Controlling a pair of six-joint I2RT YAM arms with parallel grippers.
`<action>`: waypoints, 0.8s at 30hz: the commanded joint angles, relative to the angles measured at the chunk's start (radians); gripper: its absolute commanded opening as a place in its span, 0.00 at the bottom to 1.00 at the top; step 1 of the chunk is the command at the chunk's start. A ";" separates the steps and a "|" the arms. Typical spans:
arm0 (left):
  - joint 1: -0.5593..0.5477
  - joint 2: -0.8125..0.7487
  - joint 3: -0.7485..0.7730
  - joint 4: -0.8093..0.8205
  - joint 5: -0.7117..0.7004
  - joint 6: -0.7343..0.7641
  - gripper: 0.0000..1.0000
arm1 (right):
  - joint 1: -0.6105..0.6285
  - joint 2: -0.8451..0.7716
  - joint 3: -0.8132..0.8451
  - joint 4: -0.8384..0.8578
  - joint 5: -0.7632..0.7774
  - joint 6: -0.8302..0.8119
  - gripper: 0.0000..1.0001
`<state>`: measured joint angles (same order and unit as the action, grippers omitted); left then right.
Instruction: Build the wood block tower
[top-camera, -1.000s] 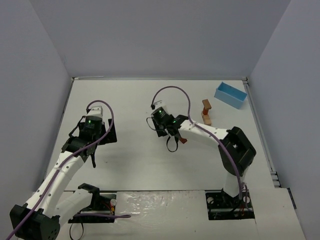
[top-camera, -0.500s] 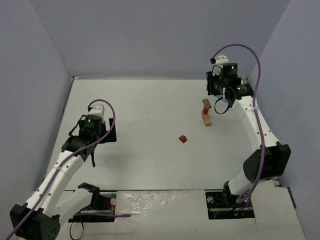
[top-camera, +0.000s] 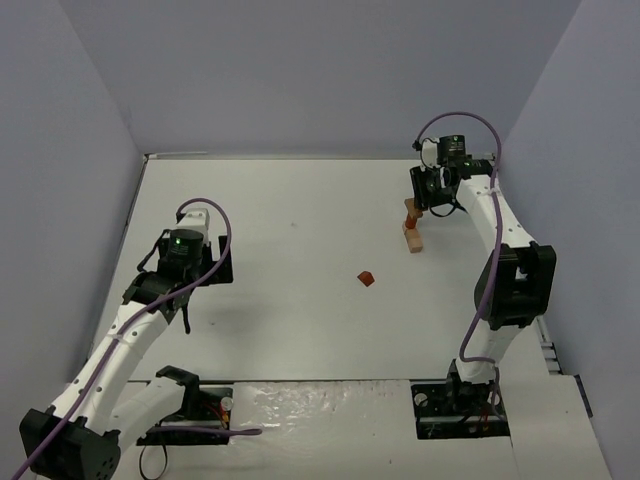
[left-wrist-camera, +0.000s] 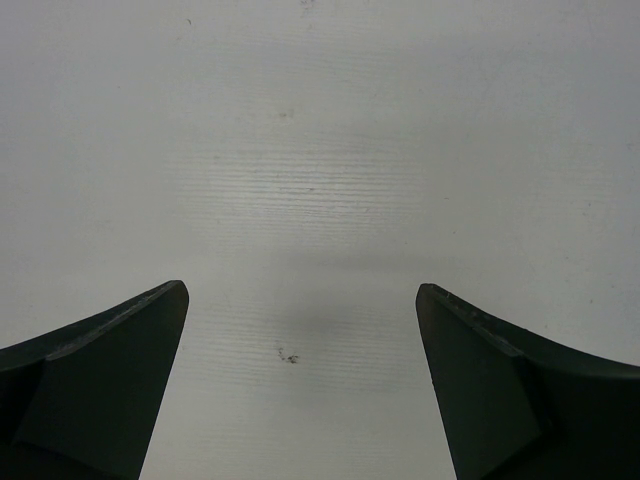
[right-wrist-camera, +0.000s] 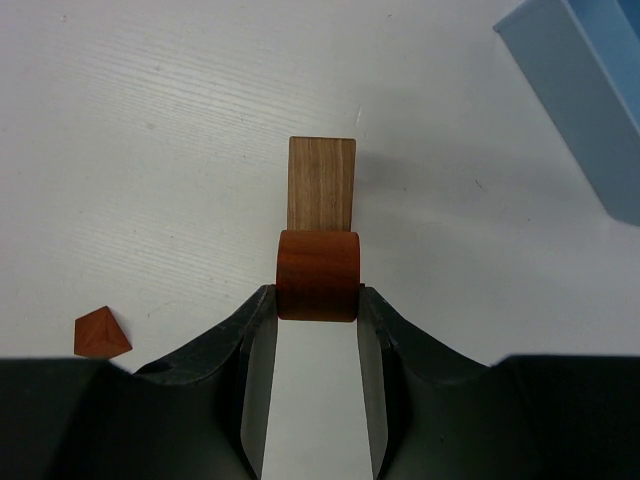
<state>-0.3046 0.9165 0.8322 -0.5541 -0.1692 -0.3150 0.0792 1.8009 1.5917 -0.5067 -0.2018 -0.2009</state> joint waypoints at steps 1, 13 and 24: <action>0.004 0.015 0.043 0.056 -0.005 0.015 0.97 | -0.001 0.008 0.058 -0.003 -0.026 -0.033 0.00; 0.005 0.030 0.047 0.054 -0.013 0.018 0.97 | 0.000 0.050 0.107 0.000 -0.013 -0.040 0.00; 0.007 0.039 0.047 0.054 -0.016 0.022 0.97 | 0.011 0.049 0.081 0.005 0.028 -0.029 0.00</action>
<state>-0.3042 0.9484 0.8322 -0.5480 -0.1738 -0.3138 0.0803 1.8591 1.6550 -0.5140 -0.1960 -0.2230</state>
